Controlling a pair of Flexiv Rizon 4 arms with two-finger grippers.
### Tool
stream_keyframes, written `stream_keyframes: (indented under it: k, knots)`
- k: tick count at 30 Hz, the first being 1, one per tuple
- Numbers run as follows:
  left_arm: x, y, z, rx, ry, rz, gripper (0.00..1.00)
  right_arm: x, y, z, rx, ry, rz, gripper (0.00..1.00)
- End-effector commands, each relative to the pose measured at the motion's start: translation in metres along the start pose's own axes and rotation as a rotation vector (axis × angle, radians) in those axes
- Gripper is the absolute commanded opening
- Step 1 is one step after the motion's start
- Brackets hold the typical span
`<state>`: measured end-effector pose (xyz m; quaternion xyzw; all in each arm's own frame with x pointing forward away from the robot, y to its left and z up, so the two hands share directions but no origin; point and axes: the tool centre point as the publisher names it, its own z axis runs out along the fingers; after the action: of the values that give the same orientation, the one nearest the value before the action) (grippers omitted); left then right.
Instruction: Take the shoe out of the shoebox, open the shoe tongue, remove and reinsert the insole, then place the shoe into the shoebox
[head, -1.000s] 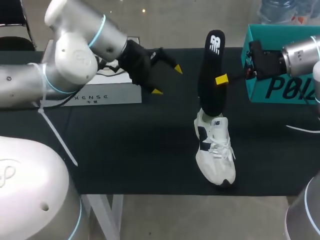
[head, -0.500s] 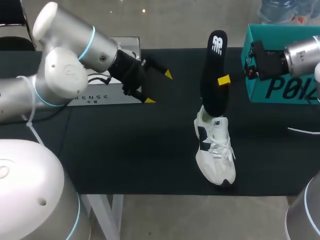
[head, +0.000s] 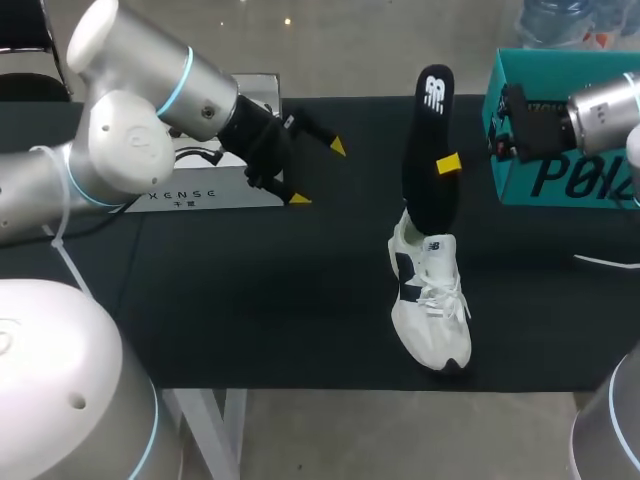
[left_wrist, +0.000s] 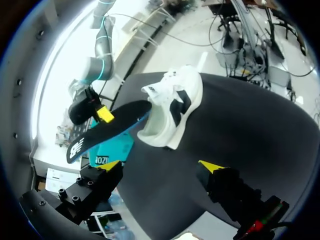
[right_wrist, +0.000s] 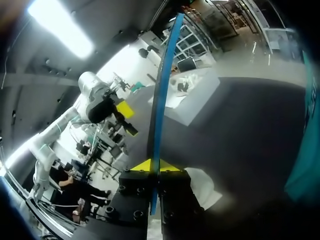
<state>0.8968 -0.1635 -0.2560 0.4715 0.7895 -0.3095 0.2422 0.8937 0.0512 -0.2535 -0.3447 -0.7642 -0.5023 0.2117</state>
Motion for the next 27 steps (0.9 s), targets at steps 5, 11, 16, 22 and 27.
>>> stream_keyframes:
  k: [5,11,16,22,27]
  knots:
    - [0.001,0.000,-0.001,-0.002,0.002,0.001,1.00,-0.009,-0.005,0.006,-0.002,-0.019,-0.008,0.00]
    - [0.001,0.000,-0.001,-0.002,0.002,0.001,1.00,-0.012,-0.011,0.008,0.005,-0.027,-0.014,0.00]
    - [0.001,0.000,-0.001,-0.002,0.002,0.001,1.00,-0.018,-0.015,0.012,0.020,-0.030,-0.008,0.00]
    - [0.001,0.000,-0.001,-0.002,0.002,0.001,1.00,-0.025,-0.020,0.015,0.037,-0.036,0.008,0.00]
    - [0.001,0.000,-0.001,-0.002,0.002,0.001,1.00,-0.031,-0.026,0.018,0.055,-0.041,0.018,0.00]
